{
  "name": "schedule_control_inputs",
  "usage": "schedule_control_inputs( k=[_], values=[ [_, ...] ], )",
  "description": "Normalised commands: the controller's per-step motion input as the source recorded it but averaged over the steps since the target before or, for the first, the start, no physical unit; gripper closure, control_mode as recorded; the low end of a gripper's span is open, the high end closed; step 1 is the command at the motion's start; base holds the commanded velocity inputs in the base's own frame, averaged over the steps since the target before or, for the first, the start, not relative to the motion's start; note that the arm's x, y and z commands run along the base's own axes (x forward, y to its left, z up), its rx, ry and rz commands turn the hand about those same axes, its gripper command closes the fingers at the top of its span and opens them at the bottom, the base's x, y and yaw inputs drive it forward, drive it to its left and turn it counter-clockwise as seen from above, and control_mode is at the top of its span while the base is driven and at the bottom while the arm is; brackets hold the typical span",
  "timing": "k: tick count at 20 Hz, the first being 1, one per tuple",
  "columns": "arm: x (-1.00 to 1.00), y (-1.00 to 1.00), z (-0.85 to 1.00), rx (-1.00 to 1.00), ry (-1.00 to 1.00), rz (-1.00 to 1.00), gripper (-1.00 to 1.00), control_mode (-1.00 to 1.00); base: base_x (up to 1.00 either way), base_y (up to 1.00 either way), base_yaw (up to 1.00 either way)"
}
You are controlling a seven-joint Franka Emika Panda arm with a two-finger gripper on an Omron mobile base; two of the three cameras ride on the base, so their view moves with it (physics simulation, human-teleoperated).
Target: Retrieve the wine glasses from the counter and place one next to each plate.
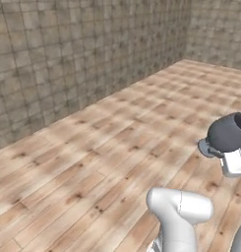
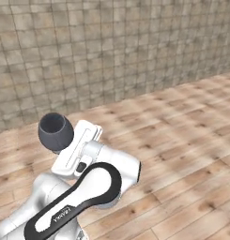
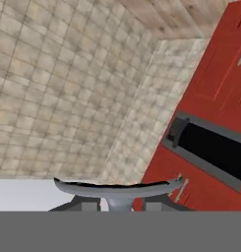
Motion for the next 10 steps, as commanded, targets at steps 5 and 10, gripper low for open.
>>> schedule_control_inputs(
  k=[5,10],
  values=[
    [0.0,0.0,0.0,0.0,0.0,0.0,1.0,1.0,0.82,0.04,-0.71],
    [0.0,0.0,0.0,0.0,0.0,0.0,1.0,1.0,0.34,0.16,-0.92]
  ],
)
